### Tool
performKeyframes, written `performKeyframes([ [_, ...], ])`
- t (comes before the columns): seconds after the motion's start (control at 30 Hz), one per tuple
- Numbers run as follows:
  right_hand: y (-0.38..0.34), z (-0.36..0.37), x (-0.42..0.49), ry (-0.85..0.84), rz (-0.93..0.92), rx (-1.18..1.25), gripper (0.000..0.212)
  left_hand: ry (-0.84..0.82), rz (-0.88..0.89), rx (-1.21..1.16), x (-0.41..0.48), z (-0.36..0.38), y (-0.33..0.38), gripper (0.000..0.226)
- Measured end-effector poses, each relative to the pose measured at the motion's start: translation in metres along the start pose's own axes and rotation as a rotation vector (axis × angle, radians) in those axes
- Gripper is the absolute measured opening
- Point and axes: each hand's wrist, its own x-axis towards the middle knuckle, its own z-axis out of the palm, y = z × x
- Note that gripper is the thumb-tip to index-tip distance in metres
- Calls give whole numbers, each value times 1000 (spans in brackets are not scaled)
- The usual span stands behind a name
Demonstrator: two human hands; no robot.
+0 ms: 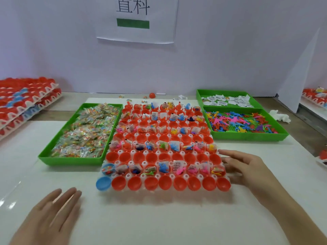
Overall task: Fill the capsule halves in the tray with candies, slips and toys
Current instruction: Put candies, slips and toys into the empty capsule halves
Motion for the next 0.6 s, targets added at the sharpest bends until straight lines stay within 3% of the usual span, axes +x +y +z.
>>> performKeyframes([
  [0.03,0,0,0,-12,2,-8,26,-99,-44,47,-2,2,10,24],
  [0.07,1,-1,0,-18,5,-16,26,-151,-68,51,5,-4,13,40],
  [0.13,0,-2,2,-26,20,-8,27,-108,-53,104,6,2,10,62],
  [0.23,-1,-3,4,-41,49,38,27,-73,-93,64,3,21,7,36],
  [0.6,-2,-11,-18,-16,29,-78,24,-87,-225,205,-5,10,19,45],
])
